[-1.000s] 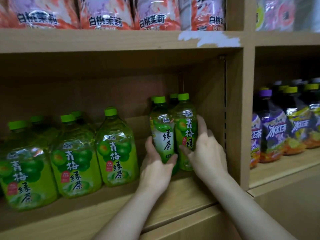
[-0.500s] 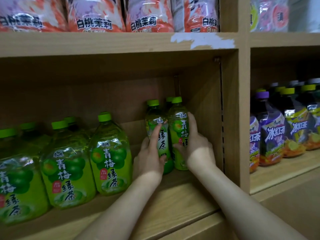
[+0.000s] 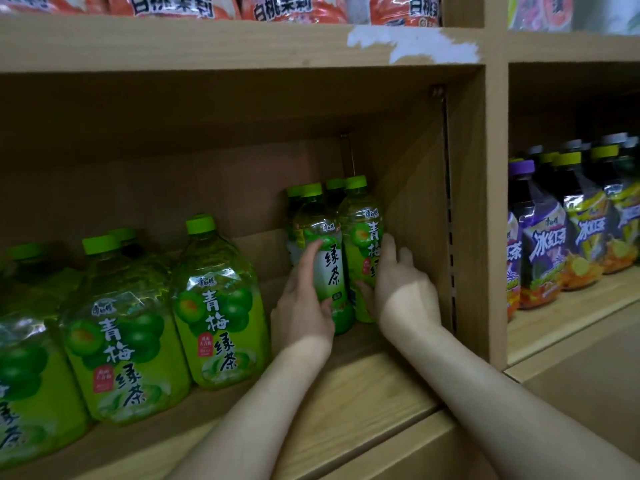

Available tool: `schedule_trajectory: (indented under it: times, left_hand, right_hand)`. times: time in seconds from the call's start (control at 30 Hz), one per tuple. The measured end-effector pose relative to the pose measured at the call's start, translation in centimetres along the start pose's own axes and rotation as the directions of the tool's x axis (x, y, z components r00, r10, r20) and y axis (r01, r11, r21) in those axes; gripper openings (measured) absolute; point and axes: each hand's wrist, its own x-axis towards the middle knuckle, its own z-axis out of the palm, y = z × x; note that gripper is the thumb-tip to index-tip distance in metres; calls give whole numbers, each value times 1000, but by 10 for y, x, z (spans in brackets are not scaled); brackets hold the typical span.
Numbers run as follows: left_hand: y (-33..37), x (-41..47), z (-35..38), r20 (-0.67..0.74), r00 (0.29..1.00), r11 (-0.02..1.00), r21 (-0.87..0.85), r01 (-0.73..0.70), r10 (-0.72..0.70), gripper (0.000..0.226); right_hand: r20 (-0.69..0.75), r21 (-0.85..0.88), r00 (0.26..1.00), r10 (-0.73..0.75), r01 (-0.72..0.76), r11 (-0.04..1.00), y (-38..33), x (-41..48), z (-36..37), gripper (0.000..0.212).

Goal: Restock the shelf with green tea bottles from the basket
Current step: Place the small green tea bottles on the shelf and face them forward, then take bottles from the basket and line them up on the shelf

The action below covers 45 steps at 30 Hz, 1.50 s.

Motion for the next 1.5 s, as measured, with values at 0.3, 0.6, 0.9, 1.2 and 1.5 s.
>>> schedule_trajectory:
  times: [0.3,0.6,0.9,1.2,1.5]
  left_hand:
    - [3,4,1,-16,998,992,-113,61,-63,86]
    - [2,3,-6,107,994,984,-170,49,-31,91]
    - [33,1,-34,193,978,992,-76,100,-84,82]
    - [96,-128,-43,89,845,756,-502,-419,527,25]
    - [133,-263,54,393,680,695,-677,-241,619,20]
  right_hand:
    - [-24,588,993,119,-82,805,9,4,18,64]
    - [-74,583,997,31,18,813,12,-1,18,78]
    - [125,584,987,-105,13,811,34,-38,-20,73]
    - [170,688,958,-231,52,724,94,-144,-109,15]
    - [477,312,879,28,-198,929,247,-271,-156,28]
